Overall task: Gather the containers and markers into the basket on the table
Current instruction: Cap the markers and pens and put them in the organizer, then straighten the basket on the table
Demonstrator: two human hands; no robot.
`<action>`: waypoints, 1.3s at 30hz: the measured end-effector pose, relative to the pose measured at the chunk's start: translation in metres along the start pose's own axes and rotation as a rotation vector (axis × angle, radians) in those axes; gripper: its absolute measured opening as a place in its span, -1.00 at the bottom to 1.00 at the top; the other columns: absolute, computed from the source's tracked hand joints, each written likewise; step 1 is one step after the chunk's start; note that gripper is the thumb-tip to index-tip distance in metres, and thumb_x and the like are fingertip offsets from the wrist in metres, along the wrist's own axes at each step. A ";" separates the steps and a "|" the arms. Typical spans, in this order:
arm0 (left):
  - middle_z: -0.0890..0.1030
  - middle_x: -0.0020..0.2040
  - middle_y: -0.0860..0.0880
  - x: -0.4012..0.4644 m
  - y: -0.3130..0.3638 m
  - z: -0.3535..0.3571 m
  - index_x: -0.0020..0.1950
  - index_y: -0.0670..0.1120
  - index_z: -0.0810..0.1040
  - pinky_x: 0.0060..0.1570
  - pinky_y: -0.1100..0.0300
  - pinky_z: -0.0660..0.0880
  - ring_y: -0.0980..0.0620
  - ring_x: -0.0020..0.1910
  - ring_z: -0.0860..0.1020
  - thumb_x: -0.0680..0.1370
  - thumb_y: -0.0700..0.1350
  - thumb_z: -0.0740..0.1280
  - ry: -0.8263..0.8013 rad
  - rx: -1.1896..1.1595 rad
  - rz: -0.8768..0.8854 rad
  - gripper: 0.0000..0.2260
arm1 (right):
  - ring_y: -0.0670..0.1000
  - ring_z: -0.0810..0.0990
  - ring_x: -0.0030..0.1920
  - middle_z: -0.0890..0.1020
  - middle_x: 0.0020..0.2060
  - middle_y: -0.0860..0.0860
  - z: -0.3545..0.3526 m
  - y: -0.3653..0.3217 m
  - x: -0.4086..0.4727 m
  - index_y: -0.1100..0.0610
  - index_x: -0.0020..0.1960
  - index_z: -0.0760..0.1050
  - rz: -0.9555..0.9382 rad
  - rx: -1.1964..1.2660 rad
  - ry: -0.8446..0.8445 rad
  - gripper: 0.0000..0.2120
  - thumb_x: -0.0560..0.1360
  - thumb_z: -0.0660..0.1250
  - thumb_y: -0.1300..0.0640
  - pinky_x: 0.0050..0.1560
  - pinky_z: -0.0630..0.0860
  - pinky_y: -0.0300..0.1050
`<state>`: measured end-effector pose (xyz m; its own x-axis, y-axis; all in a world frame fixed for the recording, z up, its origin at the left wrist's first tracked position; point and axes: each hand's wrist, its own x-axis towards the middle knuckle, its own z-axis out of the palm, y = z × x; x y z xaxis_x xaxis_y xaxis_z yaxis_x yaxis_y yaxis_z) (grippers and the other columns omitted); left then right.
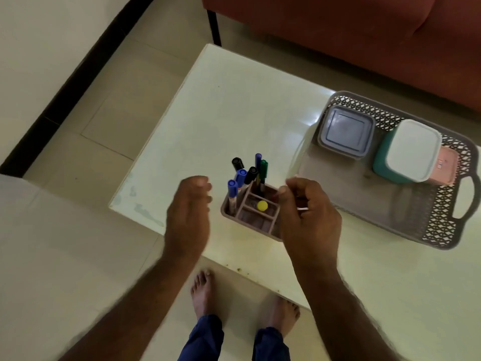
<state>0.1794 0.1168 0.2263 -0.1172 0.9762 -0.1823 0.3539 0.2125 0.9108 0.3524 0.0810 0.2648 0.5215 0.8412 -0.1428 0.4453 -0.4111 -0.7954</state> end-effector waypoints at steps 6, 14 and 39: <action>0.63 0.16 0.09 0.031 -0.019 -0.003 0.27 0.11 0.55 0.23 -0.12 0.52 0.01 0.16 0.59 0.61 0.13 0.21 -0.252 0.160 -0.190 -0.71 | -0.17 0.58 0.03 0.59 0.20 -0.13 -0.022 0.046 -0.016 -0.03 0.35 0.45 0.342 -0.036 0.053 -0.64 0.59 0.30 -0.08 -0.02 0.46 -0.24; 0.65 0.00 -0.04 0.031 -0.010 0.011 0.14 0.12 0.59 -0.17 0.17 0.60 0.00 -0.07 0.60 0.66 -0.09 0.23 -0.327 0.142 -0.301 -0.82 | 0.04 0.67 0.05 0.62 0.18 -0.06 0.000 0.057 -0.014 -0.03 0.41 0.41 0.439 0.022 -0.122 -0.62 0.62 0.21 -0.05 0.13 0.61 0.09; 0.65 -0.32 0.02 -0.008 0.124 0.112 -0.08 0.06 0.64 -0.16 0.06 0.56 0.00 -0.28 0.63 0.59 -0.08 0.28 -0.403 0.285 0.105 -0.85 | 0.09 0.68 -0.27 0.69 -0.30 -0.01 -0.153 0.067 0.031 -0.10 0.00 0.60 0.197 -0.077 0.125 -0.83 0.46 0.28 0.00 -0.15 0.62 0.09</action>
<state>0.3284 0.1397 0.2995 0.2803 0.9198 -0.2746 0.5904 0.0604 0.8048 0.5093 0.0259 0.2970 0.6876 0.6940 -0.2134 0.3777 -0.5929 -0.7112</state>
